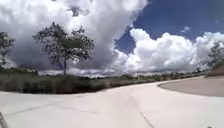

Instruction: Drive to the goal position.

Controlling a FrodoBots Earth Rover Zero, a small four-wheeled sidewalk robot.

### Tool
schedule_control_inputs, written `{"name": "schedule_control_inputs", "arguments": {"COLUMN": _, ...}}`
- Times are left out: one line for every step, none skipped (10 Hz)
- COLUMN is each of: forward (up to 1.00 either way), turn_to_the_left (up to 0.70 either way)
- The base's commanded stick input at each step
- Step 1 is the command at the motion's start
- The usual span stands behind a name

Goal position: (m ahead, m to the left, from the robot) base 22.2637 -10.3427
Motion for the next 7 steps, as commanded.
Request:
{"name": "schedule_control_inputs", "arguments": {"forward": 0.85, "turn_to_the_left": -0.34}}
{"name": "schedule_control_inputs", "arguments": {"forward": 0.85, "turn_to_the_left": -0.09}}
{"name": "schedule_control_inputs", "arguments": {"forward": 0.85, "turn_to_the_left": 0.0}}
{"name": "schedule_control_inputs", "arguments": {"forward": 0.85, "turn_to_the_left": 0.0}}
{"name": "schedule_control_inputs", "arguments": {"forward": 0.85, "turn_to_the_left": 0.0}}
{"name": "schedule_control_inputs", "arguments": {"forward": 0.85, "turn_to_the_left": 0.0}}
{"name": "schedule_control_inputs", "arguments": {"forward": 0.85, "turn_to_the_left": 0.0}}
